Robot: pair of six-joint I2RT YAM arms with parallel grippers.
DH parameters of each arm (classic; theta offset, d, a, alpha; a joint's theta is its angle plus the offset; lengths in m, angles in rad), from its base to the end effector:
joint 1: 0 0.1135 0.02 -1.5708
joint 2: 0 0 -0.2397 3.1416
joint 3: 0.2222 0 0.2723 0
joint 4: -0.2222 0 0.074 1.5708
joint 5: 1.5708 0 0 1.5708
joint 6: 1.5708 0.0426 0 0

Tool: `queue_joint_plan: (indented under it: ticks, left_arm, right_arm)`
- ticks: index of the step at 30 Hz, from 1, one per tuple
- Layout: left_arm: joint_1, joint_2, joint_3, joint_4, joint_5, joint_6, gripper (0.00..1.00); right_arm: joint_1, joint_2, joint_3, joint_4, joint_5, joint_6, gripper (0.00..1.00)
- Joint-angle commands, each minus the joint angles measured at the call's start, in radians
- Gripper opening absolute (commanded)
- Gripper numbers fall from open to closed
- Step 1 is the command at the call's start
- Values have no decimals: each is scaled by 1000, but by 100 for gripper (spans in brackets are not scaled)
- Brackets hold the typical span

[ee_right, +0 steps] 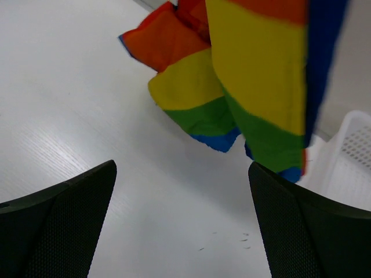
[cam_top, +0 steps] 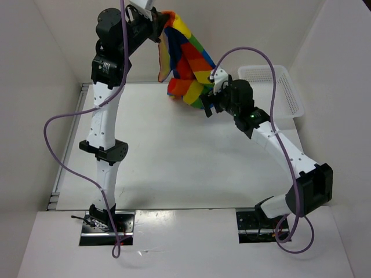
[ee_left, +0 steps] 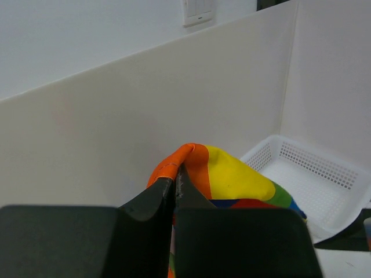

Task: Fold and stack the shorts
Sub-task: Flatten the shorts out

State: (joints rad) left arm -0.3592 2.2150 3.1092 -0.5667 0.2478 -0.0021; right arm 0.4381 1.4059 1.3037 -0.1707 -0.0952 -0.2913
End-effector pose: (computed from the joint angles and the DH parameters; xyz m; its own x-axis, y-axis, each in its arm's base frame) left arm 0.3639 -0.1478 0.5869 0.3000 -0.1148 -0.9470 0.5588 0.8257 0.0769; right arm 0.3271 0.1577 0.3512 -0.0887 -0.3573 -0.9298 -0.5540 0.7935 -0.2520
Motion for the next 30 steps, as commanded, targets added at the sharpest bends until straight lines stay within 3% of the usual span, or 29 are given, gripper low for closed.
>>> queue_joint_plan:
  ticks: [1,5,8,18,26,30]
  left_arm:
    - [-4,-3,29,105,-2,2,0]
    - [-4,6,29,125,18,2,0]
    - [-4,6,29,125,18,2,0]
    - [-4,-23,29,41,87,2,0]
    - [-4,-61,29,21,68,2,0]
    - [8,-61,29,42,41,2,0]
  right_arm:
    - [-1,10,-101,131,50,69,99]
    - [-1,10,-181,238,187,-8,99]
    - [-1,-30,-210,247,201,-29,99]
    - [-1,-159,-267,91,19,-40,99]
    - [-1,-160,-285,77,-299,-72,99]
    - [-1,-171,-329,150,-273,-20,99]
